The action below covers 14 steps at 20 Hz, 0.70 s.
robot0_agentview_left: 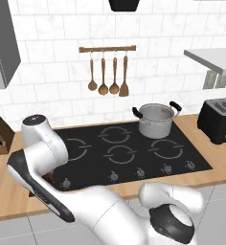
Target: Put the potato and cucumber in the pot. Retrieve the spatula and lightly stir the vegetables in the pot.
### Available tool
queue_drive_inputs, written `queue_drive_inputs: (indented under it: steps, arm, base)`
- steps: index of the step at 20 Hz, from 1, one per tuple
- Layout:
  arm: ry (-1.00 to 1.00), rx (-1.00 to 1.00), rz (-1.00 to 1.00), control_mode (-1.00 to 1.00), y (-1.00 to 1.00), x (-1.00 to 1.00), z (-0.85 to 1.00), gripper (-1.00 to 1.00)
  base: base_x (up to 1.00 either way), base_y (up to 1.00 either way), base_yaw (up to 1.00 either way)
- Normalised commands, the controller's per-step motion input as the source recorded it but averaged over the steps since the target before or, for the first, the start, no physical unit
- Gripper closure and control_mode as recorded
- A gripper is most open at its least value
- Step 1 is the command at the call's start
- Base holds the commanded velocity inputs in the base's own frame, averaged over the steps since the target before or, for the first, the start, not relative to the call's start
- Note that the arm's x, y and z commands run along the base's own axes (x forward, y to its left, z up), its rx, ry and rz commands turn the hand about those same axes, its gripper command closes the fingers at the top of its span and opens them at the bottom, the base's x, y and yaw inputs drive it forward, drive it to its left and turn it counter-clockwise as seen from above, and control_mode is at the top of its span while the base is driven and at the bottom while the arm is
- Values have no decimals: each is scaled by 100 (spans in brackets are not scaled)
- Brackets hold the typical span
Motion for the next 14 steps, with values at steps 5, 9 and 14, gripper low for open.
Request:
queue_drive_inputs:
  steps: [5, 9, 14]
  arm:
    - [2, 1, 0, -100, -100, -2, 71, 100]
    - [0, 0, -2, -100, -100, 1, 53, 100]
    - [0, 0, -4, -100, -100, 10, 44, 100]
  base:
    - [0, 0, 0]
    - [0, 0, 0]
    - [0, 0, 0]
